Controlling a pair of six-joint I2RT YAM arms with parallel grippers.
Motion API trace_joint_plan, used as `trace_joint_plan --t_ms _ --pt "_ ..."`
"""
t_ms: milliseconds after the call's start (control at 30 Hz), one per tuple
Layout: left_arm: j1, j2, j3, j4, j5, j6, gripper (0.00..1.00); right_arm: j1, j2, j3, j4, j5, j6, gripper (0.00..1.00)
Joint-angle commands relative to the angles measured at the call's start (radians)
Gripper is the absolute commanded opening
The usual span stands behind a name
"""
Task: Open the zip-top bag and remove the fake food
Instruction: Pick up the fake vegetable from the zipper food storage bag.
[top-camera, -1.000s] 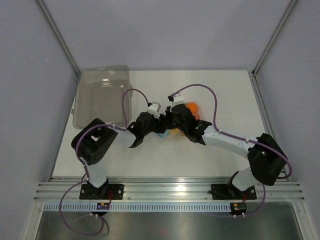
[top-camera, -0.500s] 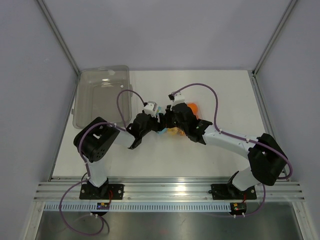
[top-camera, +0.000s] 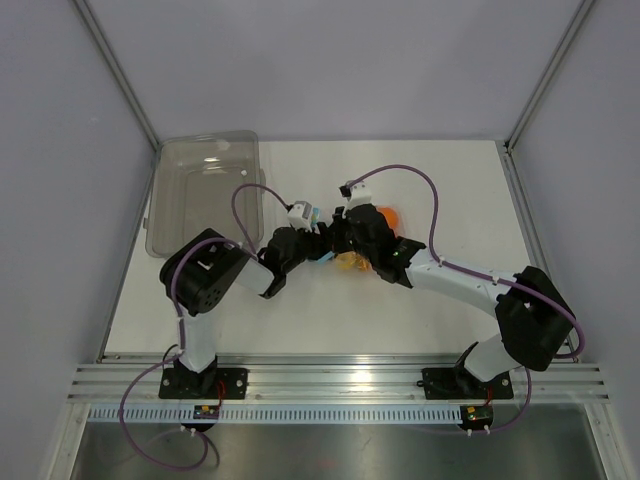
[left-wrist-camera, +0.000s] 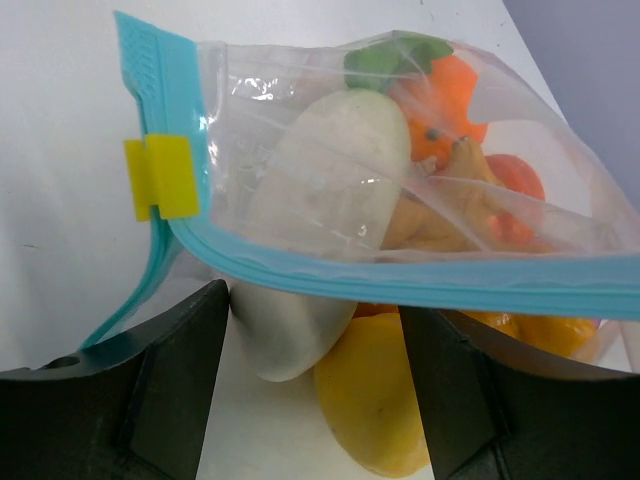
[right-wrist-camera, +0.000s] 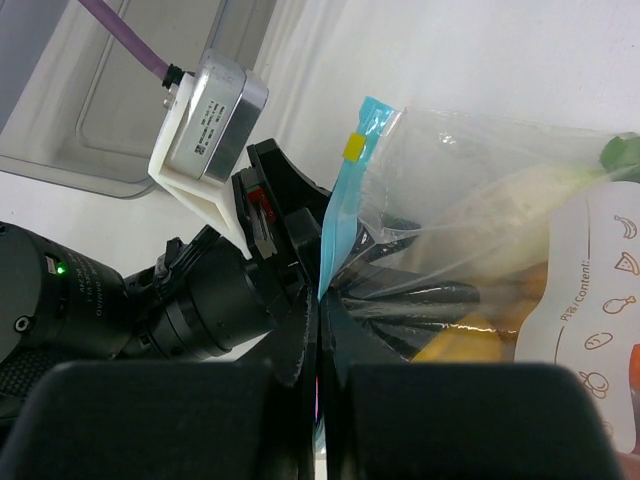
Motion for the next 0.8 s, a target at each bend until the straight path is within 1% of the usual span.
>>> trace_joint_plan --t_ms 0,100,167,333,433,500,667,767 --pt "-0.009 0.003 0.045 0.150 0.047 -0.028 0.70 -0.018 0.009 -0.003 0.012 0.024 0.001 0.00" --pt "-0.008 0.010 0.057 0.096 0.026 -0.034 0.67 -0.018 0.011 -0.004 0.014 0.022 0.003 0.00" --pt "-0.006 0.017 0.056 0.115 0.031 -0.050 0.65 -0.018 0.011 -0.004 0.014 0.022 0.003 0.00" --pt "-0.002 0.031 0.059 0.110 0.026 -0.071 0.52 -0.018 0.014 -0.004 0.014 0.027 0.004 0.00" --pt "0.000 0.027 0.036 0.148 0.024 -0.079 0.50 -0.018 0.014 -0.004 0.014 0.036 0.003 0.00" --pt "0.003 0.017 0.017 0.165 0.024 -0.083 0.47 -0.018 0.018 -0.001 0.009 0.056 0.001 0.00" --pt "0.005 -0.009 -0.029 0.186 0.003 -0.105 0.44 -0.025 0.032 0.006 0.005 0.102 -0.008 0.00" --pt "0.005 -0.024 -0.053 0.194 -0.006 -0.125 0.44 -0.048 0.040 0.008 0.003 0.099 -0.007 0.00"
